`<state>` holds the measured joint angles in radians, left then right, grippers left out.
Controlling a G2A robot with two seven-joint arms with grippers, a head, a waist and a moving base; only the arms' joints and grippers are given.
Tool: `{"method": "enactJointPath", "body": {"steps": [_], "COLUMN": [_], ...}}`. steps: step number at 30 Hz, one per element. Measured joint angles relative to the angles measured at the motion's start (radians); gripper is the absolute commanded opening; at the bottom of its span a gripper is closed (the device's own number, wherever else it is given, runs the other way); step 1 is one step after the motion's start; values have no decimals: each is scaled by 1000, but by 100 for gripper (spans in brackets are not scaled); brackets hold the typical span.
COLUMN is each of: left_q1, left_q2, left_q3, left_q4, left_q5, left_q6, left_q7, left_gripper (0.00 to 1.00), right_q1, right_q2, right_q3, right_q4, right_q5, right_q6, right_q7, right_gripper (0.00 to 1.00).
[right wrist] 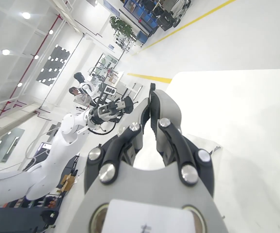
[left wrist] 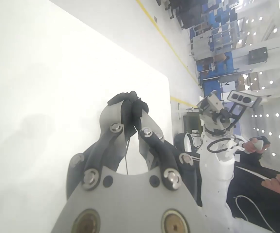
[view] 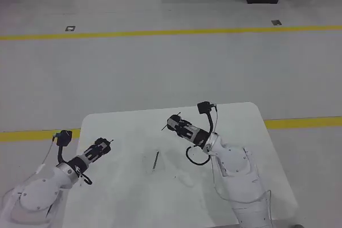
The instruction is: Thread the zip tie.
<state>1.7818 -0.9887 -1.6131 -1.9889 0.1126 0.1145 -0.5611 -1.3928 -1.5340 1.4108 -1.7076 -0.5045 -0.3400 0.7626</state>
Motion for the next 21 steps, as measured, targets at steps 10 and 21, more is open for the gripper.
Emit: {"method": "enactJointPath", "body": {"steps": [10,21], "left_q1": [-8,-7], "left_q2": [-5,-7], "left_q3": [61,62], "left_q4": [-37,-48], "left_q5": [58,27], "left_q6": [50,68], "left_q7": [22,17], "left_gripper": [0,0], "right_q1": [39,55], "right_q2": [56,89], "right_q3": [-122,-189], "right_q4": [38,52], "right_q5": [-87,-76], "right_q6": [0,0], "right_q7": [-98,-142], "right_gripper": [0,0]}}
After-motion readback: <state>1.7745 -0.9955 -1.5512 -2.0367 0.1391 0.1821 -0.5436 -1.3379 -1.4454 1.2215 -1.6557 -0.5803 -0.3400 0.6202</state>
